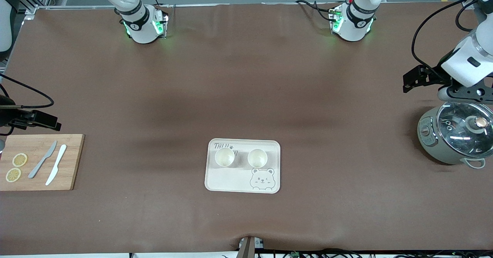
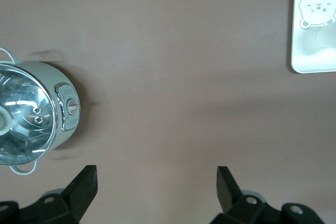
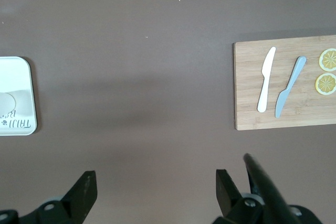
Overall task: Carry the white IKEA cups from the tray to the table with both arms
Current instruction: 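Move the left gripper over the white cup on the tray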
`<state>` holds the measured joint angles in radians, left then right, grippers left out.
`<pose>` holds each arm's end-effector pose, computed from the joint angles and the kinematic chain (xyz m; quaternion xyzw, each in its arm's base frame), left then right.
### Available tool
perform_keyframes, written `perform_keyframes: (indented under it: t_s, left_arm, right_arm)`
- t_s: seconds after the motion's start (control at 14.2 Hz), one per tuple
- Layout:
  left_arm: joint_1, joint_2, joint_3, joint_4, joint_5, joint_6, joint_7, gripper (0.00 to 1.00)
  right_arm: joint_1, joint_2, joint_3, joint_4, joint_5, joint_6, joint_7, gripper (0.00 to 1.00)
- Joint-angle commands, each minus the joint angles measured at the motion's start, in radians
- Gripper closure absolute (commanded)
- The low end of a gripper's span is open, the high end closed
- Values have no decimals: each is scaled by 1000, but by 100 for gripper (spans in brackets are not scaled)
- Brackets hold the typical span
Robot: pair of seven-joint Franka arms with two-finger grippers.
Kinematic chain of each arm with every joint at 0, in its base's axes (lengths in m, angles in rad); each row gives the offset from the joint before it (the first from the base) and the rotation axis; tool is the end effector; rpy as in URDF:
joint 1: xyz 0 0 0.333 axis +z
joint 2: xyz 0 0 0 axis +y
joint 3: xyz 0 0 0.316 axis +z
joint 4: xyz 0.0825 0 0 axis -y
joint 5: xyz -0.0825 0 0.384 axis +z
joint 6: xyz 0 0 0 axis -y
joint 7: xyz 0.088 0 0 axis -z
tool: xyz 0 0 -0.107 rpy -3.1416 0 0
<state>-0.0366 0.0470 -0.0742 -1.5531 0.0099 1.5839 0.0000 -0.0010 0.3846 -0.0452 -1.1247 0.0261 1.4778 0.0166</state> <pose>0.5665 -0.0610 0.6077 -0.9984 0.0554 0.0078 0.0036 0.6574 -0.0208 0.5914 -0.9995 0.0289 0.0155 0.0047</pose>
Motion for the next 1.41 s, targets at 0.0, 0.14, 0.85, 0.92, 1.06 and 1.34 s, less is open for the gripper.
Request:
perform_keyframes:
  t_s: [0.0,0.14,0.85,0.92,1.06,1.34]
  left_arm:
    - [0,25,-6,30,2,-25,-41,0]
    - [-29,62,-25,45,21,-24,-55,0]
    - [-311,416,-47,291,76,187,-482,0]
    - [-333,439,-47,291,75,217,-485,0]
    - [-365,484,-47,289,75,281,-523,0]
    - [-419,582,-47,289,52,419,-578,0]
  right_arm:
    - [-4,-13,5,-3,14,-8,19,0]
    - [-4,-13,4,-3,14,-8,20,0]
    - [3,-12,4,-4,15,-8,22,0]
    - [4,-12,4,-4,14,-7,22,0]
    - [9,-12,5,-4,15,-5,23,0]
    - [27,-7,5,-4,14,4,23,0]
